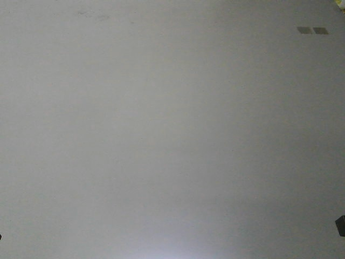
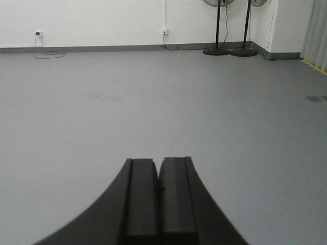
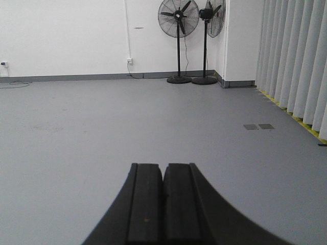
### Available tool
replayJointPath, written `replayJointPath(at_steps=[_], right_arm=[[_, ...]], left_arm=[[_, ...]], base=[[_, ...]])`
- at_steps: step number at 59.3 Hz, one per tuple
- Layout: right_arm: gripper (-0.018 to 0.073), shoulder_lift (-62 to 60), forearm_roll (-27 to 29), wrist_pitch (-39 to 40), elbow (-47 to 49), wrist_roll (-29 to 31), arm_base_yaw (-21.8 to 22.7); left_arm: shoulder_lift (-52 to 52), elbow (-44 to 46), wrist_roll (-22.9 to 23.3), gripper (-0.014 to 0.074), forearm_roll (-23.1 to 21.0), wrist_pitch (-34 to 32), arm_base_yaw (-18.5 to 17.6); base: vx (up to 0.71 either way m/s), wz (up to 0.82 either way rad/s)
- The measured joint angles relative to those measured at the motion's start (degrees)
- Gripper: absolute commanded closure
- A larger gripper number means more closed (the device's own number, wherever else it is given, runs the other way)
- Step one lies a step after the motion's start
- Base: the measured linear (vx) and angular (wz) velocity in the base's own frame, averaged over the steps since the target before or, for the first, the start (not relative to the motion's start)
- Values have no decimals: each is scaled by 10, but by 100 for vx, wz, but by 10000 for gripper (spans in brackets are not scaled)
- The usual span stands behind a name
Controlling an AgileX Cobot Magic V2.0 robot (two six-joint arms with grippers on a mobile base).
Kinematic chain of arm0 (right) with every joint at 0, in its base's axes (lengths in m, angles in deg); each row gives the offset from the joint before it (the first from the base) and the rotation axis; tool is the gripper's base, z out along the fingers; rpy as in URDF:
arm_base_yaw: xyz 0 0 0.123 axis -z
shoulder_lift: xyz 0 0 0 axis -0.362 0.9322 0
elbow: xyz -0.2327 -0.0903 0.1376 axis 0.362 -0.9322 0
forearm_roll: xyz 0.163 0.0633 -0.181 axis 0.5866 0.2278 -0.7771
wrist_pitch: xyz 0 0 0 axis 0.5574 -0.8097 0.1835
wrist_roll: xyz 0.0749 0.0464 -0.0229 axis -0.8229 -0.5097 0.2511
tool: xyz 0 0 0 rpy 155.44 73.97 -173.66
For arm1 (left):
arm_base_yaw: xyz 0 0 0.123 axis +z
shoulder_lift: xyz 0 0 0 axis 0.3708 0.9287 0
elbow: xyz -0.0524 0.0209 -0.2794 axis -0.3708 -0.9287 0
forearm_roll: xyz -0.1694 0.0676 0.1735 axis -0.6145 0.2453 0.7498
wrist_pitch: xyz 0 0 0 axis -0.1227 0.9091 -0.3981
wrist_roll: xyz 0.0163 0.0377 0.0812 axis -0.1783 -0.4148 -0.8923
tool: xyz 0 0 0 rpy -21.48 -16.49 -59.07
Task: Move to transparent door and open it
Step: 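Drive the base across the grey floor toward the door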
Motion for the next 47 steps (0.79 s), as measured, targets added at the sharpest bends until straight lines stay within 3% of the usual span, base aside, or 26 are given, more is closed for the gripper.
replayJointPath(at_steps=[47], right_arm=[[567,0,0,0,0,0,0]], left_arm=[[0,0,0,602,0,0,0]], base=[[1,0]])
